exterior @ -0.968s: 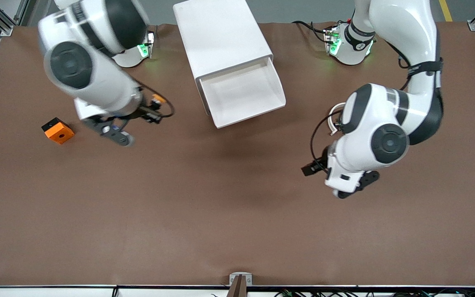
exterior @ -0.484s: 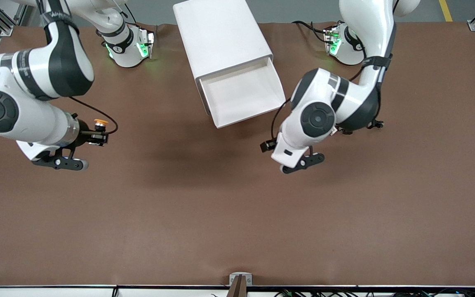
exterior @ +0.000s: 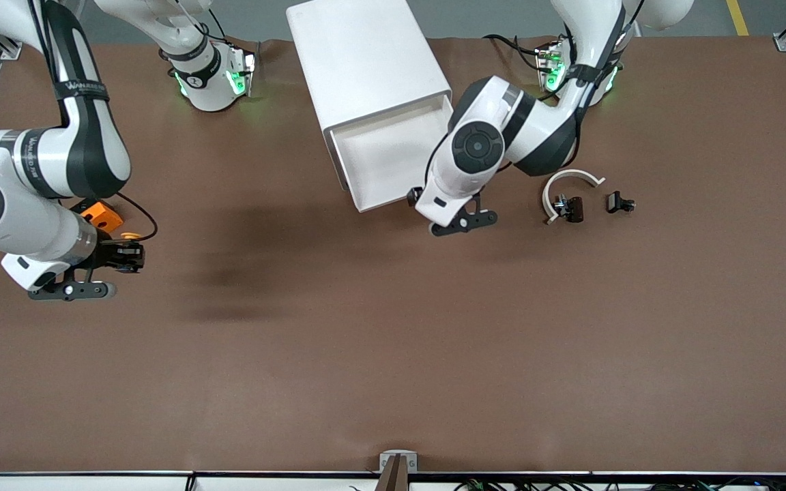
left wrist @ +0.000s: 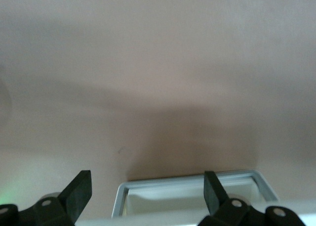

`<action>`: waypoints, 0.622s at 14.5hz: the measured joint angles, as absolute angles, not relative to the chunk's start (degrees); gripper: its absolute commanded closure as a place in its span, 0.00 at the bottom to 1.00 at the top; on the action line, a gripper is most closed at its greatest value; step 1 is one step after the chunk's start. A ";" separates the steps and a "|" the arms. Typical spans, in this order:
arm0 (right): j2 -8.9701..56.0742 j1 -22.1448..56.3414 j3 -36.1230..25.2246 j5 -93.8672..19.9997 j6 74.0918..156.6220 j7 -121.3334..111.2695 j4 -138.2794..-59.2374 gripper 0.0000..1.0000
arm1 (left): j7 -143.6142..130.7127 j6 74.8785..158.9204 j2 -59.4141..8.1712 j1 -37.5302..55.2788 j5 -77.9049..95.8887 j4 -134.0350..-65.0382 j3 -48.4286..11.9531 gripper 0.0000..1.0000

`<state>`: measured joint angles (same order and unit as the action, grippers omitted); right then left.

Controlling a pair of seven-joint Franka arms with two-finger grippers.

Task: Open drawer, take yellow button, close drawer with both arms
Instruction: 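Push the drawer shut with the left gripper while the right gripper holds the button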

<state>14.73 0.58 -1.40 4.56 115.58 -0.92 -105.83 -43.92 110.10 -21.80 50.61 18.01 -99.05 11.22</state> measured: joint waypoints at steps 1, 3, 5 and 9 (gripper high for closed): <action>14.82 -0.71 -1.38 4.58 116.77 -1.76 -106.51 0.76 | -43.92 110.09 -21.10 50.64 18.01 -100.06 10.22 0.00; 15.40 -2.96 -1.39 4.59 118.85 -3.96 -107.27 0.76 | -44.51 110.13 -20.60 50.67 18.01 -101.61 8.16 0.00; 16.50 -4.60 -1.38 4.60 121.72 -5.31 -108.27 0.76 | -46.28 110.26 -20.55 50.69 18.01 -102.09 5.85 0.00; 21.02 -7.06 -1.38 4.62 131.06 -8.36 -111.55 0.76 | -49.68 110.28 -19.48 50.76 18.00 -103.30 0.60 0.00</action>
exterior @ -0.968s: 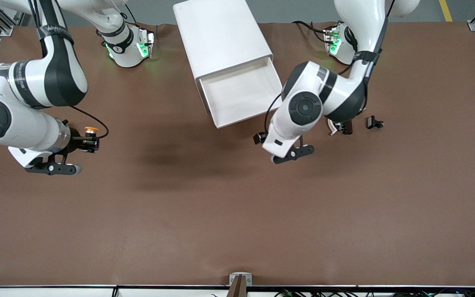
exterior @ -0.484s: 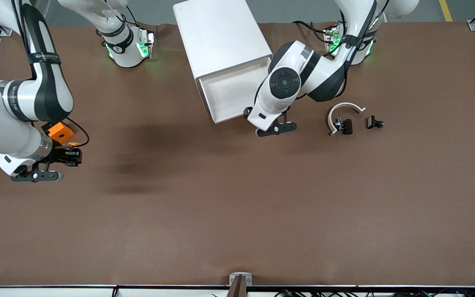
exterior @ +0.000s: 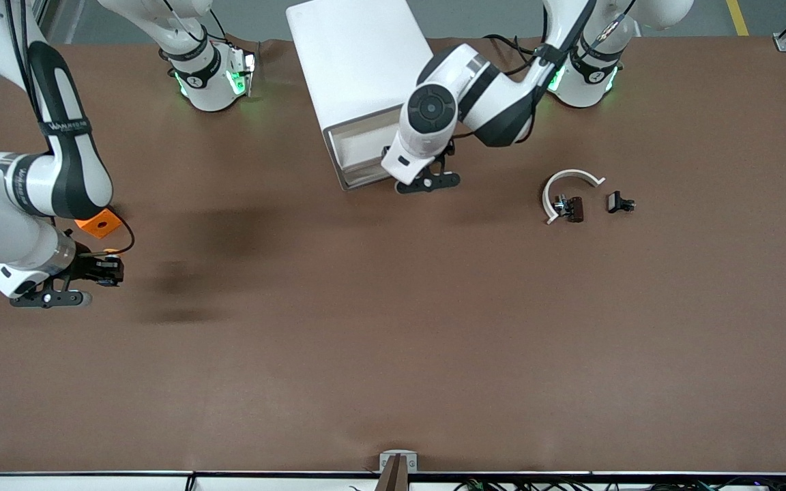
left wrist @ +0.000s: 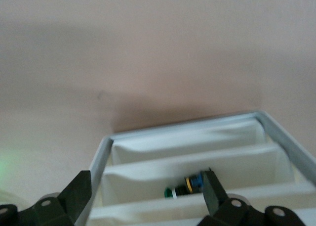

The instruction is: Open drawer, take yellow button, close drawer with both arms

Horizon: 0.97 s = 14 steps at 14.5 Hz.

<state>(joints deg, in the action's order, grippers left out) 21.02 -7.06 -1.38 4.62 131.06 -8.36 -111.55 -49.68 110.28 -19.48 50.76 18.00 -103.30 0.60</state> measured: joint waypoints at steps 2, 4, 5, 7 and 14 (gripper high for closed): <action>24.06 -8.29 -1.37 4.62 134.38 -9.65 -111.92 0.76 | -51.17 110.27 -18.89 50.79 17.99 -104.34 -1.69 0.00; 26.62 -9.08 -1.37 4.62 136.88 -10.00 -111.96 0.76 | -51.95 110.28 -18.56 50.79 17.99 -105.29 -3.31 0.00; 27.71 -9.32 -1.36 4.62 138.16 -10.03 -111.96 0.76 | -52.39 110.47 -18.45 50.77 17.68 -105.50 -3.79 0.00; 29.65 -9.66 -1.36 4.62 140.44 -10.07 -111.97 0.75 | -52.95 110.61 -18.36 50.63 17.23 -105.61 -4.10 0.00; 31.42 -10.54 -1.36 4.62 142.09 -10.07 -111.96 0.41 | -52.77 111.46 -18.45 44.73 17.19 -104.86 -4.36 0.00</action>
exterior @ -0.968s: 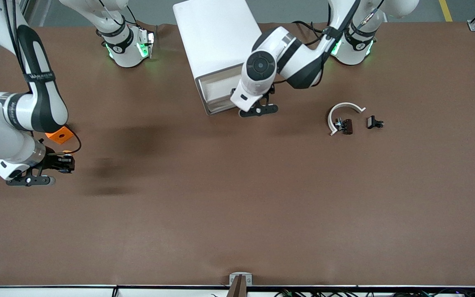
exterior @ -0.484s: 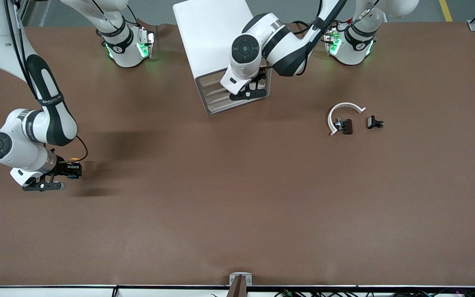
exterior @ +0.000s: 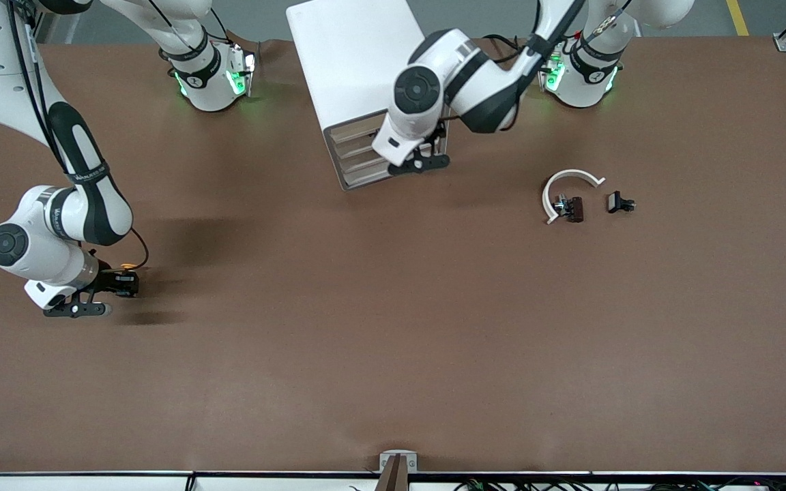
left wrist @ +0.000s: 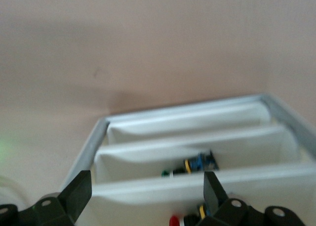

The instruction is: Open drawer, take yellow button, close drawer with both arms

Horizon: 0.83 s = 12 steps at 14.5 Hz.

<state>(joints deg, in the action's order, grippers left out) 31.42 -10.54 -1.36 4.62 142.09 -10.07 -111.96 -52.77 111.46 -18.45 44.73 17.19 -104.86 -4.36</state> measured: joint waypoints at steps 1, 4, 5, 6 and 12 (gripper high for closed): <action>31.51 -10.65 -1.36 4.62 142.16 -10.07 -111.95 0.17 | -52.34 111.59 -18.52 41.94 16.87 -104.08 -4.35 0.00; 31.60 -10.75 -1.34 4.62 142.23 -10.07 -111.89 0.00 | -51.36 111.65 -18.63 33.60 11.04 -100.70 -4.38 0.00; 31.60 -10.75 -1.30 4.62 142.23 -10.07 -111.83 0.00 | -51.07 111.65 -18.64 31.62 8.74 -99.75 -4.42 0.00; 31.59 -10.75 -1.23 4.62 142.23 -10.06 -111.68 0.00 | -50.11 111.65 -18.65 29.82 6.74 -98.80 -4.47 0.00; 27.77 -10.51 -0.40 4.62 136.47 -10.06 -109.97 0.00 | -36.96 111.58 -18.73 17.79 4.91 -93.53 -4.50 0.00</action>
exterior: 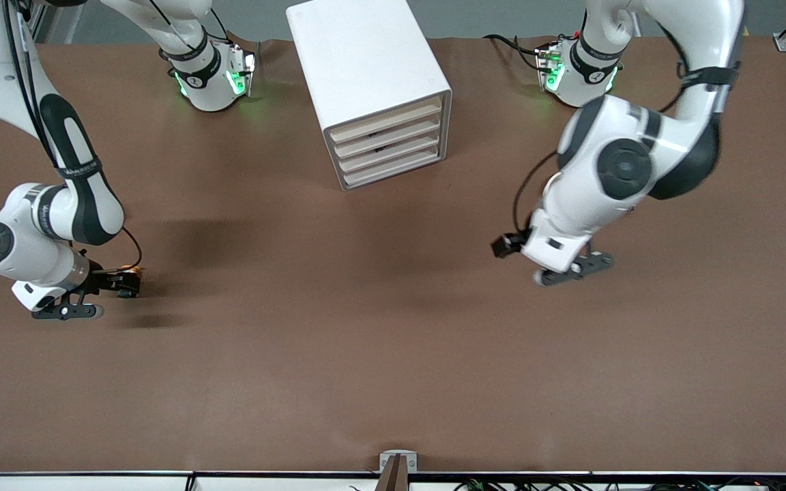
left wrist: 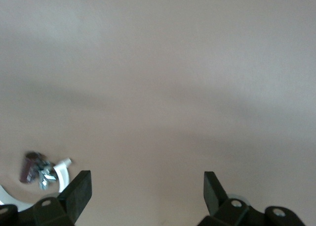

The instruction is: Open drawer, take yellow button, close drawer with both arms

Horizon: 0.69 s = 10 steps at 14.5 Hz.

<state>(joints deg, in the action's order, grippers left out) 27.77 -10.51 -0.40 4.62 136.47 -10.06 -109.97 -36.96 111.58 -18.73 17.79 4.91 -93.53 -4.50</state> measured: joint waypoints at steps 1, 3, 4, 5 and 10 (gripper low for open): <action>26.31 -10.26 -0.18 4.62 134.68 -10.06 -109.85 0.00 | -36.16 111.31 -18.73 16.08 4.91 -92.63 -4.50 0.00; 23.54 -9.50 0.14 4.62 131.53 -9.81 -109.84 0.00 | -35.61 110.63 -18.72 13.40 4.78 -91.01 -4.53 0.00; 22.41 -8.93 0.22 4.61 130.10 -9.07 -109.84 0.00 | -34.63 110.43 -18.71 12.32 4.17 -90.19 -4.53 0.00; 21.33 -8.07 0.29 4.60 128.51 -7.60 -109.85 0.00 | -32.62 109.79 -18.70 11.22 2.82 -89.15 -4.54 0.00; 14.78 -2.38 0.46 4.60 119.67 -1.12 -109.68 0.00 | -24.43 99.33 -18.04 6.29 -1.43 -81.72 -4.62 0.00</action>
<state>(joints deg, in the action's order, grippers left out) 14.78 -2.38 0.46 4.60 119.67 -1.12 -109.68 -24.43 99.33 -18.04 6.29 -1.43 -81.72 -4.62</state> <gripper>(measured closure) 0.000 0.000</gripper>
